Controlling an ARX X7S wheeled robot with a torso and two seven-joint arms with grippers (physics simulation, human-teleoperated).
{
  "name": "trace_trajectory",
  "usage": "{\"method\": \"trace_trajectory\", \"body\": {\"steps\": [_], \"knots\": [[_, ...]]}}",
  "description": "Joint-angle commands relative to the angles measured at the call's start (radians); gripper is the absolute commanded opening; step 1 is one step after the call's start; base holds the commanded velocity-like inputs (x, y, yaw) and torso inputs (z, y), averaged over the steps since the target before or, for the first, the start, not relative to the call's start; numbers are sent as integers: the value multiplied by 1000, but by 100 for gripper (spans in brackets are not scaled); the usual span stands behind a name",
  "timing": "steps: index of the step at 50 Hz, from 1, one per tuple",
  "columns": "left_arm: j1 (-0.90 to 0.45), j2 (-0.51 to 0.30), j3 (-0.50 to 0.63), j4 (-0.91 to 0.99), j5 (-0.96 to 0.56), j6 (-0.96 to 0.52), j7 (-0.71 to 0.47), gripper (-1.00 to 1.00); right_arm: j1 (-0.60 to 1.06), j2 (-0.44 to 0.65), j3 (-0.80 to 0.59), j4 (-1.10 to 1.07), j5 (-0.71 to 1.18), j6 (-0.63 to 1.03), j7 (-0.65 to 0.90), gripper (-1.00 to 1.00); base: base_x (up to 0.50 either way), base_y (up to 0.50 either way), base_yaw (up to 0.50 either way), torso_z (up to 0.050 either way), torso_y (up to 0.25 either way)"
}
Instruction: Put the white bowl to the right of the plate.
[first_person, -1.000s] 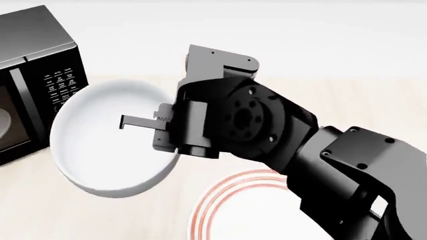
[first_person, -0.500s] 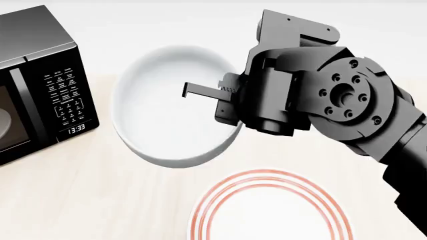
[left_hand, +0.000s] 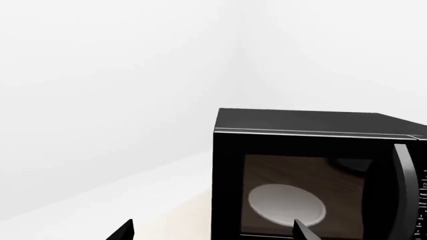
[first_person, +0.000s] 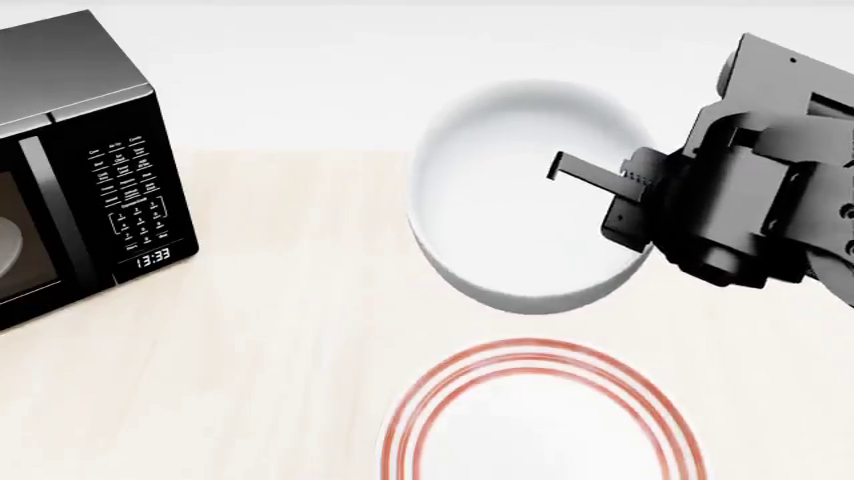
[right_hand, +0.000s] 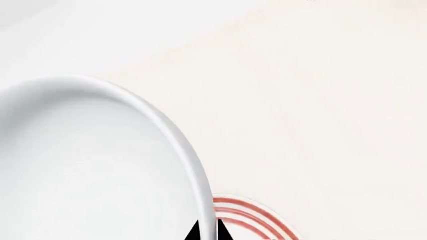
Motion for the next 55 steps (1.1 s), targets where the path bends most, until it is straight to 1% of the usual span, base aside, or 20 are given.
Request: {"method": "trace_trajectory", "body": {"steps": [1,8,15,24,33,39,55], "knots": [[1,-4,14,-3,2,3,1,100,-8,95,16,26,-23,-22,0,-100,0,0,0,0,0],[8,-5,5,4,-10,2,4,100,-22,126,13,60,-25,-22,-13,-100,0,0,0,0,0],[8,-7,8,4,-11,1,1,100,-29,193,21,49,-18,-39,6,-100,0,0,0,0,1],[8,-10,12,7,-12,-1,-1,100,-64,243,21,67,-11,-61,1,-100,0,0,0,0,0],[6,-13,28,5,-7,2,-1,100,-102,321,32,43,17,-92,13,-100,0,0,0,0,1],[7,-12,31,4,-5,5,-4,100,-131,355,37,66,41,-97,-8,-100,0,0,0,0,0],[9,-15,38,2,-2,8,-9,100,-212,446,45,45,68,-157,-44,-100,0,0,0,1,1]]}}
